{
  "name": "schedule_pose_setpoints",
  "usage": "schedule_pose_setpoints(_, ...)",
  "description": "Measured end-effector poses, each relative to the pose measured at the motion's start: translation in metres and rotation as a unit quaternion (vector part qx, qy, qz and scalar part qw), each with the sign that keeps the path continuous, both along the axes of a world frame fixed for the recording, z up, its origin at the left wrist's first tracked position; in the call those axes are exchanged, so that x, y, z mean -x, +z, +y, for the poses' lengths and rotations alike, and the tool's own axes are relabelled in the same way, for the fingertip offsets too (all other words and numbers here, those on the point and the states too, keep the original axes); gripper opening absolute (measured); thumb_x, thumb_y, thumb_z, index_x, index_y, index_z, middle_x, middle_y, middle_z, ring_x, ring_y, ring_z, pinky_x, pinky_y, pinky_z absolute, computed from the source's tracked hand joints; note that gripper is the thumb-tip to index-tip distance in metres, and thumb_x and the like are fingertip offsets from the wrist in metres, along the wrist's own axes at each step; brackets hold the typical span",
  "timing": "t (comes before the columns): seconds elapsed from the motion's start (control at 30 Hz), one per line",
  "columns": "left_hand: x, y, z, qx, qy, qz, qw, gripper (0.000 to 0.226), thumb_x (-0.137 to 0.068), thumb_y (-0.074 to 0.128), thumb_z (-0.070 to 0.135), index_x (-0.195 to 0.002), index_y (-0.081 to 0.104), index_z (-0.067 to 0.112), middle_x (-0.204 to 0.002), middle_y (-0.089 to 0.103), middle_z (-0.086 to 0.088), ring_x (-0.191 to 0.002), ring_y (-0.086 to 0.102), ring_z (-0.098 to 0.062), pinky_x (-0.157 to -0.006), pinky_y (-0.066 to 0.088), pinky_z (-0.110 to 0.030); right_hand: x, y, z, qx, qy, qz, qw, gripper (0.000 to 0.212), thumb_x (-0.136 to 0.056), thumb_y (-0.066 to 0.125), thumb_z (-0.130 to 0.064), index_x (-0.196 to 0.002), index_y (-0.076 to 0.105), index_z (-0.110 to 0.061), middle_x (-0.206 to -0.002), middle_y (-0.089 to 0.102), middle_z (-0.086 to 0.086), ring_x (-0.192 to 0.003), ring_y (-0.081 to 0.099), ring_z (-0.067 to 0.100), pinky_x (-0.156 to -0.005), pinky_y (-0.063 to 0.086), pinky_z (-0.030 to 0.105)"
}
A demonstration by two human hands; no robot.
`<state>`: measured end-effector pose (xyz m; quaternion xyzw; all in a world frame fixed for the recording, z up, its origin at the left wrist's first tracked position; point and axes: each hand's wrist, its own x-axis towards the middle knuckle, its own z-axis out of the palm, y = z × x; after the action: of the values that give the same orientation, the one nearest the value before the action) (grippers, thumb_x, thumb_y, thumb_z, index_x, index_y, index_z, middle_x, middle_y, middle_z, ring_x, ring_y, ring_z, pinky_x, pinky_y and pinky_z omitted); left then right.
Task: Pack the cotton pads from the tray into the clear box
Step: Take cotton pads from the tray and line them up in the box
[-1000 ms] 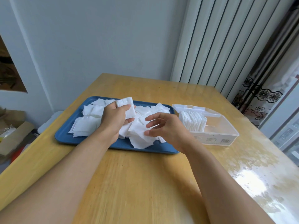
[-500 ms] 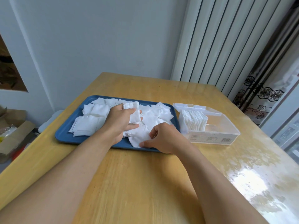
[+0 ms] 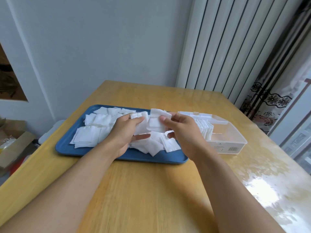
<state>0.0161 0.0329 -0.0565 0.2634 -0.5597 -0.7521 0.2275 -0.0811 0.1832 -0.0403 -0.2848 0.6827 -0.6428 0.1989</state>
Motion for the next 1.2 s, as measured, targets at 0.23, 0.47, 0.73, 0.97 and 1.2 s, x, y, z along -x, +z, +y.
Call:
schedule_pose_setpoints(0.23, -0.004, 0.009, 0.007, -0.03, -0.103, 0.038, 0.994, 0.027, -0.089, 0.074, 0.011, -0.115, 0.07, 0.004, -0.109, 0.076, -0.012, -0.097, 0.073, -0.022, -0.065, 0.06, -0.026, 0.002, -0.008, -0.004, 0.019, -0.1, -0.007, 0.995, 0.026, -0.082, 0.084, -0.022, -0.097, 0.066, -0.01, -0.071, 0.073, -0.003, -0.063, 0.063, 0.013, -0.056, 0.048, 0.022)
schedule_pose_setpoints(0.47, -0.003, 0.007, 0.005, -0.037, -0.081, 0.056, 0.994, 0.027, -0.088, 0.073, 0.0, -0.114, 0.069, -0.002, -0.109, 0.075, -0.015, -0.092, 0.074, -0.023, -0.067, 0.06, -0.026, 0.002, -0.009, -0.004, 0.028, -0.112, -0.006, 0.993, 0.012, -0.088, 0.079, -0.025, -0.09, 0.078, -0.013, -0.071, 0.074, -0.002, -0.065, 0.07, 0.007, -0.061, 0.055, 0.021)
schedule_pose_setpoints(0.73, -0.001, 0.008, 0.005, -0.072, -0.028, 0.092, 0.993, 0.011, -0.089, 0.072, 0.001, -0.1, 0.071, 0.003, -0.094, 0.076, -0.006, -0.089, 0.074, -0.018, -0.07, 0.063, -0.031, 0.0, -0.007, -0.007, 0.097, -0.128, -0.073, 0.984, 0.014, -0.09, 0.077, -0.018, -0.092, 0.069, -0.008, -0.09, 0.077, 0.007, -0.077, 0.077, 0.019, -0.074, 0.06, 0.031)
schedule_pose_setpoints(0.97, 0.0, 0.004, 0.0, -0.046, 0.038, 0.056, 0.997, 0.021, -0.084, 0.076, -0.003, -0.102, 0.067, -0.002, -0.095, 0.07, -0.012, -0.086, 0.072, -0.021, -0.065, 0.062, -0.03, 0.0, 0.0, -0.002, 0.068, -0.053, 0.069, 0.994, 0.009, -0.098, 0.066, -0.013, -0.1, 0.074, -0.017, -0.087, 0.077, 0.0, -0.077, 0.071, 0.011, -0.064, 0.056, 0.026)
schedule_pose_setpoints(1.2, -0.003, 0.005, 0.009, -0.034, -0.03, 0.036, 0.998, 0.013, -0.088, 0.07, -0.004, -0.098, 0.064, 0.003, -0.097, 0.074, -0.01, -0.096, 0.072, -0.024, -0.072, 0.065, -0.038, 0.002, -0.006, -0.002, -0.056, -0.054, 0.238, 0.968, 0.017, -0.098, 0.066, -0.02, -0.097, 0.073, -0.036, -0.085, 0.07, -0.016, -0.074, 0.06, 0.003, -0.069, 0.045, 0.015)
